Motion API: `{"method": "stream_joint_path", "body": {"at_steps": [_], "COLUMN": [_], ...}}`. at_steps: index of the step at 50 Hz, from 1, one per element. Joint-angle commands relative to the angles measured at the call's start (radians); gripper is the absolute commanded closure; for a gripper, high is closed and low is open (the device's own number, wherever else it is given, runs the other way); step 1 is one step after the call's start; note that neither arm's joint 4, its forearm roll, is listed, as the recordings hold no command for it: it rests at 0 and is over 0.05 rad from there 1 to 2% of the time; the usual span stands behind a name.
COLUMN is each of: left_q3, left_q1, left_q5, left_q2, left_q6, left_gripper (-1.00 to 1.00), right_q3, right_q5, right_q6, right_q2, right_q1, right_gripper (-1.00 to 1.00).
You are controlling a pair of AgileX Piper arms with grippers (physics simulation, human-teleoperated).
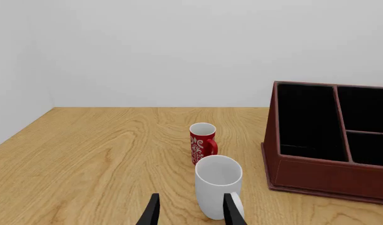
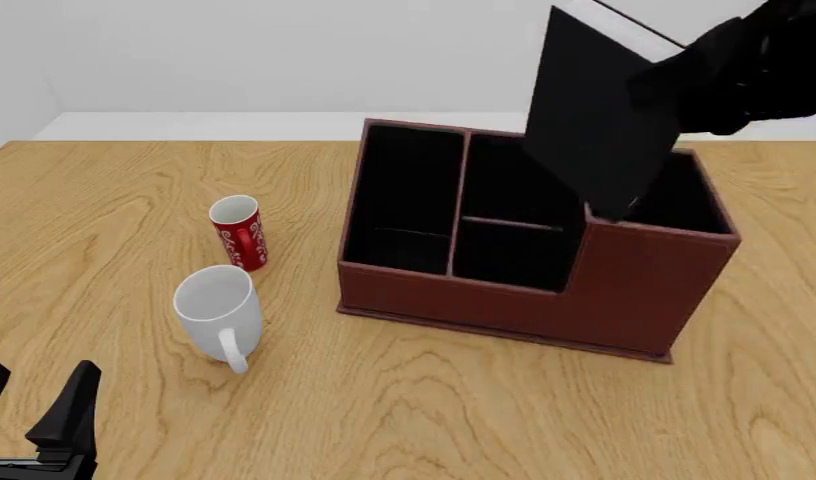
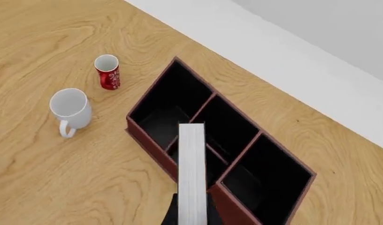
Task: Pick up the book and place it in the right compartment of the caddy.
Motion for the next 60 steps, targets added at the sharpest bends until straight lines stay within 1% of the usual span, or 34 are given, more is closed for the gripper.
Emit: {"method": "stream_joint_path", "body": {"at_steps": [1,3,4,6,7,8,13,20,22,24,25,26,28,29,30,32,35,38,43,44,46,47,48,50,51,52,53,54,56,57,59,60], "left_q3": [0.000,0.000,0.000,0.000,0.000,0.000,0.000,0.000,0.000,0.000,0.000,0.000,0.000,0.000,0.000,0.000,0.000,0.000,0.000,0.000,0.000,0.000,0.000,0.000,0.000,0.000,0.000,0.000,0.000,0.000,0.000,0.000], "left_q1": [0.000,0.000,0.000,0.000,0.000,0.000,0.000,0.000,0.000,0.000,0.000,0.000,0.000,0.000,0.000,0.000,0.000,0.000,0.000,0.000,0.000,0.000,0.000,0.000,0.000,0.000,0.000,0.000,0.000,0.000,0.000,0.000], "left_q5": [0.000,0.000,0.000,0.000,0.000,0.000,0.000,0.000,0.000,0.000,0.000,0.000,0.000,0.000,0.000,0.000,0.000,0.000,0.000,0.000,0.000,0.000,0.000,0.000,0.000,0.000,0.000,0.000,0.000,0.000,0.000,0.000], "left_q2": [0.000,0.000,0.000,0.000,0.000,0.000,0.000,0.000,0.000,0.000,0.000,0.000,0.000,0.000,0.000,0.000,0.000,0.000,0.000,0.000,0.000,0.000,0.000,0.000,0.000,0.000,0.000,0.000,0.000,0.000,0.000,0.000], "left_q6": [0.000,0.000,0.000,0.000,0.000,0.000,0.000,0.000,0.000,0.000,0.000,0.000,0.000,0.000,0.000,0.000,0.000,0.000,0.000,0.000,0.000,0.000,0.000,0.000,0.000,0.000,0.000,0.000,0.000,0.000,0.000,0.000], "left_gripper": [-1.00,-1.00,-1.00,-1.00,-1.00,-1.00,-1.00,-1.00,-1.00,-1.00,-1.00,-1.00,-1.00,-1.00,-1.00,-1.00,-1.00,-1.00,-1.00,-1.00,-1.00,-1.00,-1.00,-1.00,-1.00,-1.00,-1.00,-1.00,-1.00,-1.00,-1.00,-1.00], "right_q3": [-0.078,-0.108,-0.098,-0.110,-0.099,-0.100,-0.112,-0.084,-0.091,-0.083,-0.077,-0.071,-0.063,-0.055,-0.057,-0.047,-0.034,-0.019,0.002,0.001,0.013,0.011,0.029,0.025,0.043,0.044,0.037,0.047,0.055,0.073,0.084,0.089], "right_q5": [0.004,0.005,0.003,-0.001,-0.008,-0.011,-0.027,-0.070,-0.075,-0.086,-0.096,-0.102,-0.113,-0.121,-0.124,-0.136,-0.154,-0.169,-0.196,-0.198,-0.215,-0.215,-0.224,-0.234,-0.244,-0.254,-0.250,-0.255,-0.267,-0.280,-0.294,-0.300], "right_q6": [-0.020,0.012,-0.017,-0.001,-0.012,-0.003,-0.001,0.003,0.010,0.008,0.016,0.010,0.023,0.013,0.027,0.021,0.029,0.040,0.038,0.048,0.027,0.058,0.004,0.037,-0.013,-0.014,0.039,0.014,0.020,0.011,0.024,0.017], "right_q2": [0.020,0.026,0.027,0.029,0.031,0.032,0.042,0.048,0.052,0.055,0.056,0.057,0.057,0.058,0.059,0.060,0.064,0.062,0.065,0.065,0.069,0.066,0.073,0.070,0.077,0.075,0.073,0.073,0.075,0.075,0.075,0.077], "right_q1": [-0.088,-0.092,-0.103,-0.108,-0.121,-0.119,-0.143,-0.175,-0.182,-0.189,-0.194,-0.201,-0.200,-0.210,-0.211,-0.218,-0.234,-0.234,-0.245,-0.243,-0.260,-0.251,-0.270,-0.269,-0.289,-0.297,-0.279,-0.283,-0.292,-0.299,-0.302,-0.309], "right_gripper": [1.00,1.00,1.00,1.00,1.00,1.00,1.00,1.00,1.00,1.00,1.00,1.00,1.00,1.00,1.00,1.00,1.00,1.00,1.00,1.00,1.00,1.00,1.00,1.00,1.00,1.00,1.00,1.00,1.00,1.00,1.00,1.00]}}
